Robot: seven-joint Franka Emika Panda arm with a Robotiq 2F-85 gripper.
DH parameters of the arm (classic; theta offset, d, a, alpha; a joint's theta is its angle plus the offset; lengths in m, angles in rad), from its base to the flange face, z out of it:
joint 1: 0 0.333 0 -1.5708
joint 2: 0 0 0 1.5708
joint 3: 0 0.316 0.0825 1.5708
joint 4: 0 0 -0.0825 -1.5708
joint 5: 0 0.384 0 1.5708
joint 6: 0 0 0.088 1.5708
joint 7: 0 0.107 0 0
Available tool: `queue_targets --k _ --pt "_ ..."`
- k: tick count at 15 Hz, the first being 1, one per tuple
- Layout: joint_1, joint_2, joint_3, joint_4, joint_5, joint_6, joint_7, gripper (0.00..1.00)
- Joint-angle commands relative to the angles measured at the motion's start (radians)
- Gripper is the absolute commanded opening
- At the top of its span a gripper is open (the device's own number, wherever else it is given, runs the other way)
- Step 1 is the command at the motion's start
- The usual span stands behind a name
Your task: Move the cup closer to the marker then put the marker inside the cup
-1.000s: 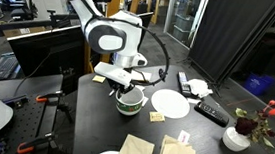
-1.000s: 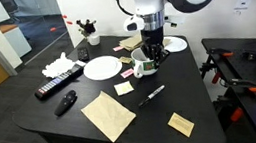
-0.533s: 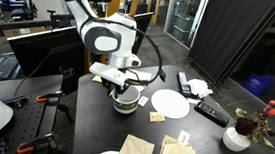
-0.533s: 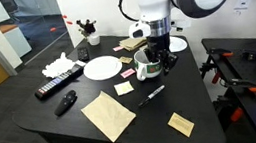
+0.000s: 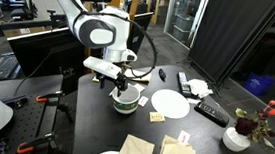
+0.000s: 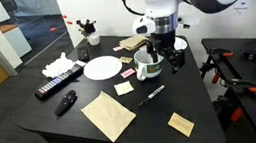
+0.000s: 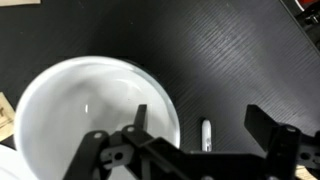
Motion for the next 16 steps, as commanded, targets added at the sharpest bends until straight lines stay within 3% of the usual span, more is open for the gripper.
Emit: queue_targets --k 1,12,16 --pt "0.033 -0.115 -0.037 -0.069 -0.083 0.023 0.11 1.0" --pt "0.071 -0.287 -0.021 -0.123 -0.232 0.023 0.143 1.0" --pt "0.091 -0.299 -0.006 -0.11 -0.223 0.041 0.116 1.0"
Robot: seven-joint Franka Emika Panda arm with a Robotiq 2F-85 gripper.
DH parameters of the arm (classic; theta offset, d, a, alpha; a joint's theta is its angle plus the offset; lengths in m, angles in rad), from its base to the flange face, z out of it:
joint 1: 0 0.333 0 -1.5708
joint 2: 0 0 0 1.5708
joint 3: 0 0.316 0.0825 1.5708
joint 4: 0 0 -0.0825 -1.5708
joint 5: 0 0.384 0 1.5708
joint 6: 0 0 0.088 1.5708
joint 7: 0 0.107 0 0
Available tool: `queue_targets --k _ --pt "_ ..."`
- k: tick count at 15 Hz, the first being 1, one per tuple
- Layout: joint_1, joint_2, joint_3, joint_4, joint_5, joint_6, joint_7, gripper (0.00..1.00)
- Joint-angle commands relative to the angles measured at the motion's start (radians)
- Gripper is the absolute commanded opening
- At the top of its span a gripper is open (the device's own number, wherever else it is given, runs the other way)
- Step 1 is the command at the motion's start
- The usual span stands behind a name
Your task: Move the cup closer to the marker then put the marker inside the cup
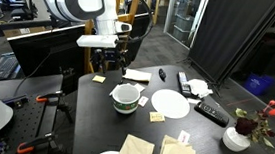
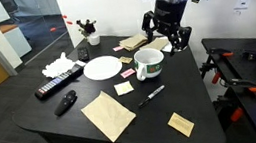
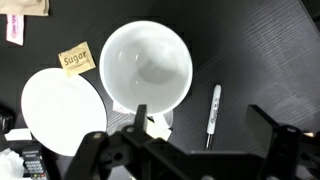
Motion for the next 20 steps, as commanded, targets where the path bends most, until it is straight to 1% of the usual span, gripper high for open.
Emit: queue_targets --k 1,7,11,18,20 --pt "0.019 -0.03 0.01 -0.011 -0.008 0.037 -0.001 1.0" --pt "0.035 0.024 0.018 0.035 0.087 0.047 -0.077 1.0" --pt "0.038 0.073 0.026 0.066 0.13 0.057 -0.132 1.0" --pt "0.027 0.187 0.049 0.148 0.13 0.075 -0.169 1.0" --pt "0.026 0.227 0.05 0.18 0.12 0.069 -0.158 1.0"
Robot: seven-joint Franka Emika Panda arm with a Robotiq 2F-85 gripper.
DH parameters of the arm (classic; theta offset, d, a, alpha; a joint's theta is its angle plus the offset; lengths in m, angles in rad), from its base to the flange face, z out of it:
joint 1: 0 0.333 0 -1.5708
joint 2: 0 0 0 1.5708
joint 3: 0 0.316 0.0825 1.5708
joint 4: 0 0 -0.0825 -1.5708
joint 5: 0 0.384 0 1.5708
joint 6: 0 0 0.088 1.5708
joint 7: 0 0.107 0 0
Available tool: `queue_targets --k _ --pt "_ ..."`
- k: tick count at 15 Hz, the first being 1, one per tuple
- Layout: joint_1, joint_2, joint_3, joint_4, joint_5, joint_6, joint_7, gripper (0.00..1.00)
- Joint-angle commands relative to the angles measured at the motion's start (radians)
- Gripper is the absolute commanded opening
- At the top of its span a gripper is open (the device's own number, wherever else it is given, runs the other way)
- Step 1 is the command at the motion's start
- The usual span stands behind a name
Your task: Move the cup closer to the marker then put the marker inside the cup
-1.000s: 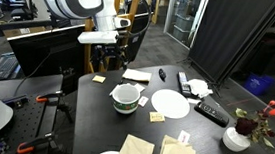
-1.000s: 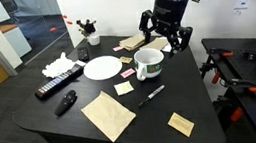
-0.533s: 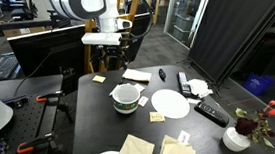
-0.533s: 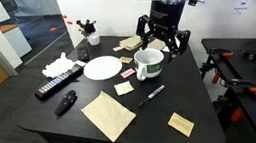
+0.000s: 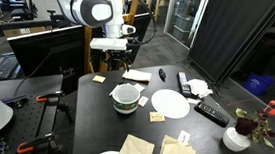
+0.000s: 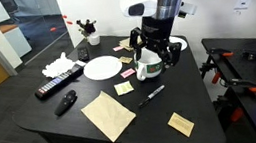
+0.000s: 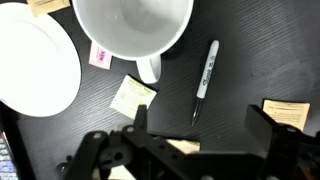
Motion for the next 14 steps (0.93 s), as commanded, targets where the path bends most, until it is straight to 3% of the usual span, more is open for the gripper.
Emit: queue_targets --k 1,10,14 --pt "-0.015 0.082 0.014 0.069 0.012 0.011 -0.029 1.0" --pt "-0.025 0.239 0.045 0.148 0.021 0.023 -0.021 1.0" --pt "-0.018 0.243 0.043 0.139 0.005 -0.001 -0.003 1.0"
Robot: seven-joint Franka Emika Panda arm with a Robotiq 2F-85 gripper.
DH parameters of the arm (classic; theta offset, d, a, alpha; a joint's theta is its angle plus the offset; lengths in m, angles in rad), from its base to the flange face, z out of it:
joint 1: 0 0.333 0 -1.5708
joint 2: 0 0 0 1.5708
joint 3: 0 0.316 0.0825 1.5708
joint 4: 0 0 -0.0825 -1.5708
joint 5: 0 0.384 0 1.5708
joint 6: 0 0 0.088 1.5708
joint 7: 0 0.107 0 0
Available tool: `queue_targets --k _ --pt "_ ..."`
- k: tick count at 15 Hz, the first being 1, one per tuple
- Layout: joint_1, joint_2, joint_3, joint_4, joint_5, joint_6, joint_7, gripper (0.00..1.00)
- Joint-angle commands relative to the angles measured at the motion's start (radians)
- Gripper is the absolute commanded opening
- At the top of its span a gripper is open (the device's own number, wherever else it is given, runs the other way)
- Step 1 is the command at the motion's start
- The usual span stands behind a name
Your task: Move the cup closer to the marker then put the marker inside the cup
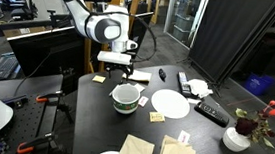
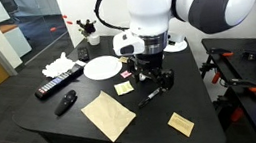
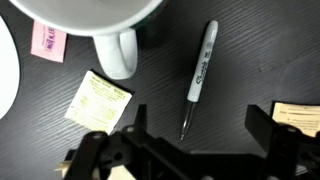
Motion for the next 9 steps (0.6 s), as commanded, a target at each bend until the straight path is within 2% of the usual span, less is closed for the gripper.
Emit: queue_targets --k 1,9 --pt "-0.01 0.005 0.01 0.004 -0.005 -0.003 0.003 1.0" --pt "-0.008 0.024 0.0 0.003 -0.03 0.027 0.004 1.0"
